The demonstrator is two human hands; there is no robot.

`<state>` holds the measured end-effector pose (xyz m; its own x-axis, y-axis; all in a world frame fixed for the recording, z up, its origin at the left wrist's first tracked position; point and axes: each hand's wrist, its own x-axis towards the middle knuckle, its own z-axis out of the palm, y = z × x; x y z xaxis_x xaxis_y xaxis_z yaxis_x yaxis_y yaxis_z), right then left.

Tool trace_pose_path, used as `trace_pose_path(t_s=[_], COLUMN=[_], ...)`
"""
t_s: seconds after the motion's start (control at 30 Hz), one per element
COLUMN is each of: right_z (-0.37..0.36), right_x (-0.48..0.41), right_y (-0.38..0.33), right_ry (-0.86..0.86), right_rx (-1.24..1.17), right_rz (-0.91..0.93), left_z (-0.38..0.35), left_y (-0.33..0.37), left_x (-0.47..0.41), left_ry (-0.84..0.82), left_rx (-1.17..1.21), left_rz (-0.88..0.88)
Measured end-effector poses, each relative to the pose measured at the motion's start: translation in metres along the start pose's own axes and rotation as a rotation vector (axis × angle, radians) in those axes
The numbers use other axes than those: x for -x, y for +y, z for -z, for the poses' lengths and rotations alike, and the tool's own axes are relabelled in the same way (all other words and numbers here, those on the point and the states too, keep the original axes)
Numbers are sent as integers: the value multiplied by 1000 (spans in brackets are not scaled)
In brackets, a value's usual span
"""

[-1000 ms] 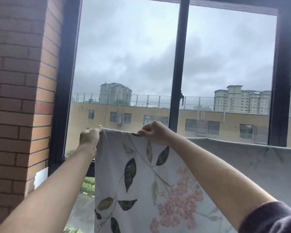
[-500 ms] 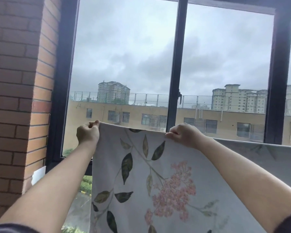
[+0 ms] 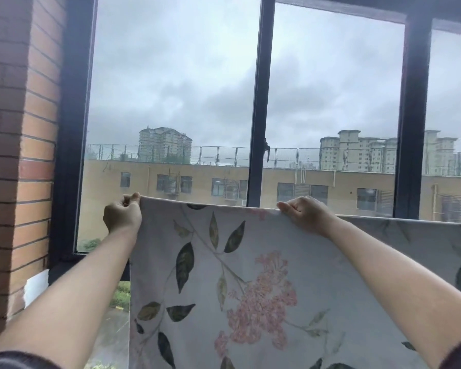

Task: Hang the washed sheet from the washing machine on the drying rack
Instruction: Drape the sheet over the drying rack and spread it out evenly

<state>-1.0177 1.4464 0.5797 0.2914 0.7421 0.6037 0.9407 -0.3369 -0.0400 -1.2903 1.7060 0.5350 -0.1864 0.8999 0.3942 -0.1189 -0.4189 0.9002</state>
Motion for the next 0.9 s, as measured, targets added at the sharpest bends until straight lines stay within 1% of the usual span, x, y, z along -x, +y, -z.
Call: trace_pose_path(t_s=[0.07, 0.13, 0.2, 0.3, 0.33, 0.4, 0.47, 0.53, 0.6, 0.63, 0.7, 0.8, 0.9], right_z=[-3, -6, -7, -12, -13, -12, -12, -12, -14, -15, -15, -16, -19], right_x=[-2, -3, 0, 9, 11, 12, 10, 10, 10, 11, 10, 10, 15], right_y=[0, 1, 2, 3, 1, -2, -4, -4, -2, -1, -2, -4, -1], right_ry=[15, 72, 131, 251, 269, 251, 266, 304, 287, 277, 269, 284, 313], right_rx=[-14, 0, 67, 128, 139, 179, 207, 218, 231, 239, 249, 227, 175], right_rz=[-39, -75, -97, -17, 2, 20, 35, 31, -15, -29, -35, -11, 13], left_z=[1, 2, 3, 4, 2, 1, -2, -1, 2, 3, 4, -2, -6], left_y=[0, -3, -8, -16, -19, -23, -26, -28, -32, -33, -39, -50, -59], left_x=[-1, -4, -9, -11, -11, -11, -13, -14, -13, -11, -10, -9, -6], left_ry=[23, 0, -81, -259, -272, -234, -214, -298, -442, -483, -466, -361, -362], left_rx=[13, 5, -14, 36, 46, 25, 14, -15, -60, -58, -23, 22, -4], left_rz=[-3, 19, 77, 174, 161, 110, 148, 229, 287, 286, 264, 237, 217])
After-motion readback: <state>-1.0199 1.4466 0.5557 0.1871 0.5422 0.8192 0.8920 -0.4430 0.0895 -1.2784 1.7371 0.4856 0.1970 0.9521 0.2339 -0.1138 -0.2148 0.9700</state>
